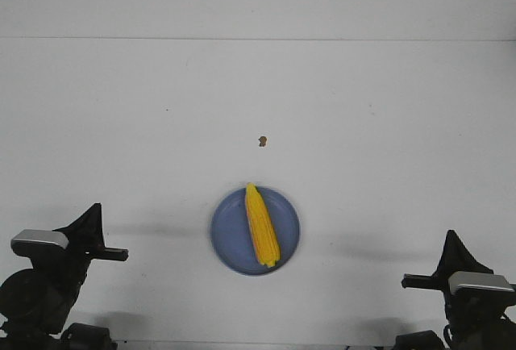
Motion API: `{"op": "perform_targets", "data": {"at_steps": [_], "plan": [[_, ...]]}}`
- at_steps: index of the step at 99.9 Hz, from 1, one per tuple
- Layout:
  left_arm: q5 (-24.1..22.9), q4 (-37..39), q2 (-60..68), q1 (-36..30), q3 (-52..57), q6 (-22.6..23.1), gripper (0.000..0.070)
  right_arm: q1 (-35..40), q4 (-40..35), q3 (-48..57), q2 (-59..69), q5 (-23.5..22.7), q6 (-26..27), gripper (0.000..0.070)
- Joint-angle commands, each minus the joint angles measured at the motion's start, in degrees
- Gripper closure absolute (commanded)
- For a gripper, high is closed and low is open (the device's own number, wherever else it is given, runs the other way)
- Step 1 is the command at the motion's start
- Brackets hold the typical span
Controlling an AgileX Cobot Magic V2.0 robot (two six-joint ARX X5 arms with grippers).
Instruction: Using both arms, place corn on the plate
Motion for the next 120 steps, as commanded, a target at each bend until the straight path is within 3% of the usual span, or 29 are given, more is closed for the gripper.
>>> {"op": "perform_targets", "data": {"at_steps": [1, 19, 45, 89, 120], "plan": [[-0.31, 5.33, -1.2, -0.04, -2.91, 0.81, 0.0686, 0.0, 0.57, 0.52, 0.17, 0.04, 0.04, 0.07], [-0.31, 15.87, -6.91, -0.04, -13.75, 0.79, 0.0686, 0.0, 0.57, 0.52, 0.17, 0.04, 0.04, 0.07], [-0.5, 20.65, -14.71, 0.63, -25.53, 0.79, 0.0686, 0.0, 0.57, 0.52, 0.17, 0.04, 0.04, 0.07], [-0.57, 30.93, -14.75, 1.55, -33.48, 1.22, 0.0686, 0.0, 0.59, 0.52, 0.15, 0.04, 0.04, 0.07], [-0.57, 30.67, -14.73, 2.19, -33.53, 1.22, 0.0686, 0.0, 0.59, 0.52, 0.15, 0.04, 0.04, 0.07]]}}
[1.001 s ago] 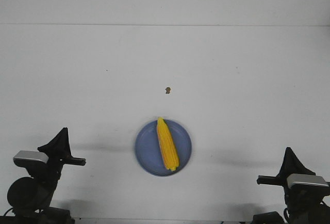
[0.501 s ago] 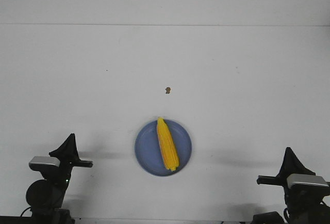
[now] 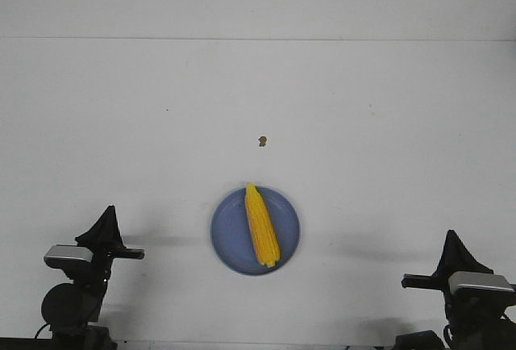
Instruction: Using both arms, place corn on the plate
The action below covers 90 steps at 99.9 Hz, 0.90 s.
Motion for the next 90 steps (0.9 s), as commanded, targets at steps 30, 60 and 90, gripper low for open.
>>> {"op": "perform_targets", "data": {"at_steps": [30, 60, 90], "plan": [[-0.02, 0.59, -0.07, -0.04, -1.11, 0.87, 0.0686, 0.0, 0.57, 0.52, 0.15, 0.04, 0.04, 0.07], [-0.02, 0.59, -0.07, -0.04, -1.11, 0.87, 0.0686, 0.0, 0.57, 0.52, 0.17, 0.04, 0.04, 0.07], [-0.02, 0.59, -0.07, -0.04, -1.11, 0.87, 0.0686, -0.28, 2.4, -0.76, -0.63, -0.04, 0.07, 0.07]]}}
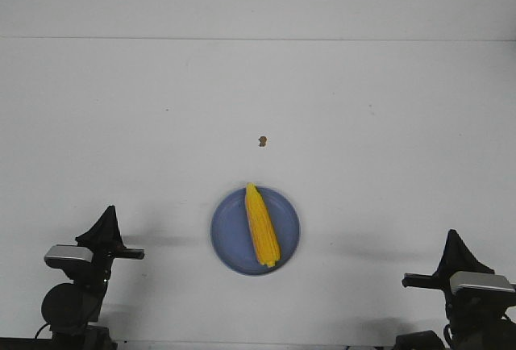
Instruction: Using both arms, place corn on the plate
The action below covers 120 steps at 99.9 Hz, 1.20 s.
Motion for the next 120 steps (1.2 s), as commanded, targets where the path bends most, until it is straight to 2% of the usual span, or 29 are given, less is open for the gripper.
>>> {"op": "perform_targets", "data": {"at_steps": [1, 27, 41, 54, 76, 120], "plan": [[-0.02, 0.61, -0.07, -0.04, -1.11, 0.87, 0.0686, -0.02, 1.95, -0.81, -0.66, -0.09, 0.07, 0.07], [-0.02, 0.59, -0.07, -0.04, -1.11, 0.87, 0.0686, -2.84, 14.56, -12.2, -3.19, -0.72, -0.9, 0.07], [-0.02, 0.61, -0.07, -0.04, -1.11, 0.87, 0.0686, -6.21, 22.05, -18.71, -4.26, -5.64, -1.73, 0.07], [-0.02, 0.59, -0.07, -0.04, -1.11, 0.87, 0.0685, -9.38, 25.99, -22.64, -4.26, -10.38, -1.88, 0.07], [-0.02, 0.59, -0.07, -0.04, -1.11, 0.87, 0.0686, -13.33, 30.45, -26.47, -4.26, -13.66, -1.68, 0.07], [-0.02, 0.57, -0.07, -0.04, -1.11, 0.87, 0.0686, -13.51, 41.13, -34.03, -4.28, -13.62, -0.98, 0.07]]}}
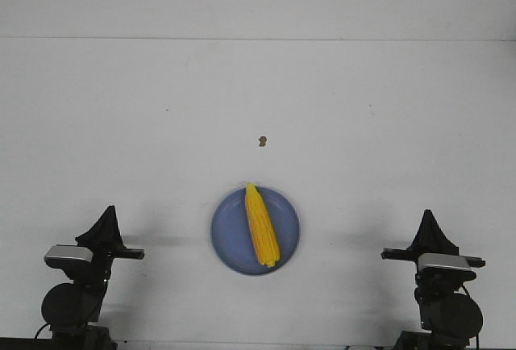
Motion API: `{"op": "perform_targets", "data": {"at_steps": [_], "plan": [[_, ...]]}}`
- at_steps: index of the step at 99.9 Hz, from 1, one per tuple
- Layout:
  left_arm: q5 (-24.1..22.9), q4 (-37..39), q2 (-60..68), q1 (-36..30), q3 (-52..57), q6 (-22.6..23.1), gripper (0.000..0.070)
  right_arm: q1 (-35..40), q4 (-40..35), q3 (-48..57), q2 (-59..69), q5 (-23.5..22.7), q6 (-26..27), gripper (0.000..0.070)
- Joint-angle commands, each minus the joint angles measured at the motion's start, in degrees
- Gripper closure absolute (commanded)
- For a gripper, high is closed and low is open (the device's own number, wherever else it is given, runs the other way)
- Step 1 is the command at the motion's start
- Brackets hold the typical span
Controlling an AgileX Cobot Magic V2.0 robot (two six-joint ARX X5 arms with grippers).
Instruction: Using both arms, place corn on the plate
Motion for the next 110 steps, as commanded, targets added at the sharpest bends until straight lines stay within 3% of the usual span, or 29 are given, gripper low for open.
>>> {"op": "perform_targets", "data": {"at_steps": [1, 11, 110], "plan": [[-0.02, 0.57, -0.07, -0.04, -1.11, 0.87, 0.0685, -0.02, 1.9, -1.01, -0.17, -0.07, 0.48, 0.07], [-0.02, 0.57, -0.07, -0.04, -1.11, 0.87, 0.0686, -0.02, 4.48, -2.89, -0.17, -0.04, 1.51, 0.07], [-0.02, 0.57, -0.07, -0.04, -1.11, 0.87, 0.0686, -0.02, 3.74, -2.86, -0.17, 0.37, 1.27, 0.07]]}}
